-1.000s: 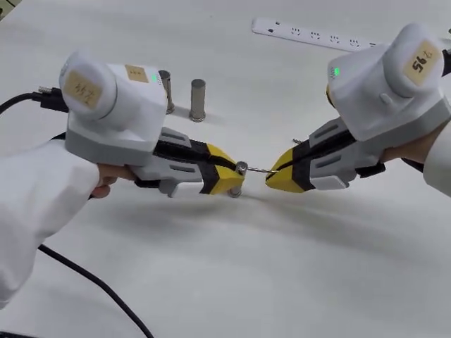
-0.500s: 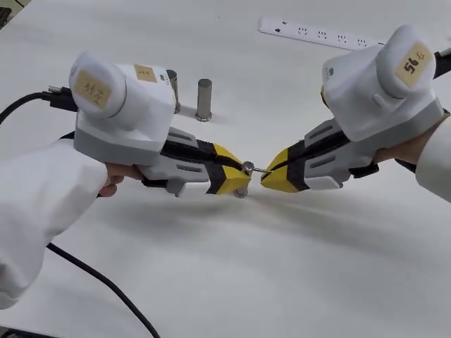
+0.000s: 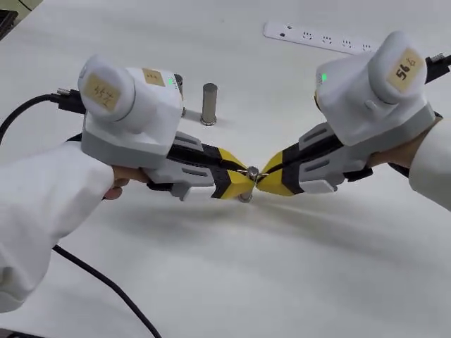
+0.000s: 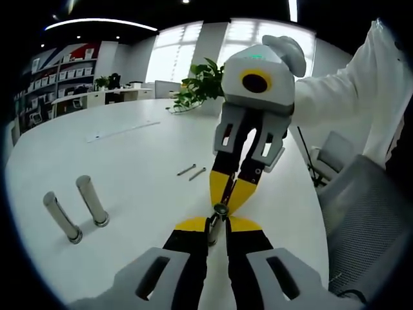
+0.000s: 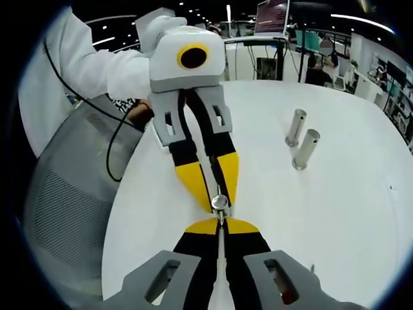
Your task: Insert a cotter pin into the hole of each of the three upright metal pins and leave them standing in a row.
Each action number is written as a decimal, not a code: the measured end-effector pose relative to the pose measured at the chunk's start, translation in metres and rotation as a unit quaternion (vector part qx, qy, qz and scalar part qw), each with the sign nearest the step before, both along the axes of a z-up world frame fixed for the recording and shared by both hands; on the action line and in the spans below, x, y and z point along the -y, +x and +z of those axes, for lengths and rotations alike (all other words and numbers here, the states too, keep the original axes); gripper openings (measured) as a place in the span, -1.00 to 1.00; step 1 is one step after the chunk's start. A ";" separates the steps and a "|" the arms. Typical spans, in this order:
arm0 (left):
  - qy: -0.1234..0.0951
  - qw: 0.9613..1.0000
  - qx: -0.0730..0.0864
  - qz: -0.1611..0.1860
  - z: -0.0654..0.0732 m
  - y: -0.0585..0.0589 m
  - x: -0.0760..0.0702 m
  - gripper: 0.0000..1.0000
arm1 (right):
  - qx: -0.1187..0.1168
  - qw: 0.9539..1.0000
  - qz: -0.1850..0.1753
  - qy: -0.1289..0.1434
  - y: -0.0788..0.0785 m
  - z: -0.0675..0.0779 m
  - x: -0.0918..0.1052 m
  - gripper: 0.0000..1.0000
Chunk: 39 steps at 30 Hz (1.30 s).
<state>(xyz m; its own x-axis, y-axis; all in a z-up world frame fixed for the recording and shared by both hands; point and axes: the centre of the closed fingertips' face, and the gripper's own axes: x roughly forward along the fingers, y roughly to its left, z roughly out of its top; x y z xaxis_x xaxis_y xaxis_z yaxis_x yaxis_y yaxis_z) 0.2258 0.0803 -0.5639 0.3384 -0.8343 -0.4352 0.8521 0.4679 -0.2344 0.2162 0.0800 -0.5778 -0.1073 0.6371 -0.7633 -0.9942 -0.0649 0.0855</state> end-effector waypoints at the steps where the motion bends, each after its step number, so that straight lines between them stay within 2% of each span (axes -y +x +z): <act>1: -0.001 1.000 0.000 0.001 0.000 0.000 0.000 -0.86 | 0.002 1.000 -0.001 0.000 0.000 0.000 0.000 -1.00; 4: -0.002 1.000 0.000 0.002 0.000 0.000 -0.001 -0.86 | 0.004 1.000 -0.006 0.003 0.001 0.001 0.002 -0.98; 7: 0.000 1.000 0.001 0.002 0.000 0.000 -0.001 -0.87 | 0.001 1.000 -0.008 0.001 0.001 0.002 0.006 -0.84; 12: 0.002 1.000 0.000 0.002 0.001 0.000 -0.002 -0.88 | 0.006 1.000 -0.009 0.001 0.001 0.005 0.011 -0.95; 14: 0.002 1.000 0.000 0.001 0.001 0.000 -0.002 -0.88 | 0.000 1.000 -0.010 0.008 0.000 0.009 0.013 -0.97; 21: 0.001 1.000 0.001 0.001 0.001 0.000 -0.001 -0.88 | 0.000 1.000 -0.018 0.015 0.003 0.017 0.016 -1.00; 33: 0.003 1.000 0.002 -0.001 0.002 -0.001 0.000 -0.88 | -0.003 1.000 -0.017 0.021 0.001 0.020 0.013 -1.00; 39: 0.001 1.000 -0.003 0.000 0.002 -0.001 0.001 -0.88 | -0.001 1.000 -0.006 0.019 -0.001 0.019 0.010 -1.00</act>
<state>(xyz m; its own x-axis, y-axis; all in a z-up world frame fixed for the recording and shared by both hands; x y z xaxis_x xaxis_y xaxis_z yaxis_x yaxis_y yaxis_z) 0.2249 0.0798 -0.5618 0.3352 -0.8337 -0.4389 0.8508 0.4680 -0.2391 0.2155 0.0705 -0.5589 -0.1006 0.6669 -0.7383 -0.9948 -0.0554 0.0855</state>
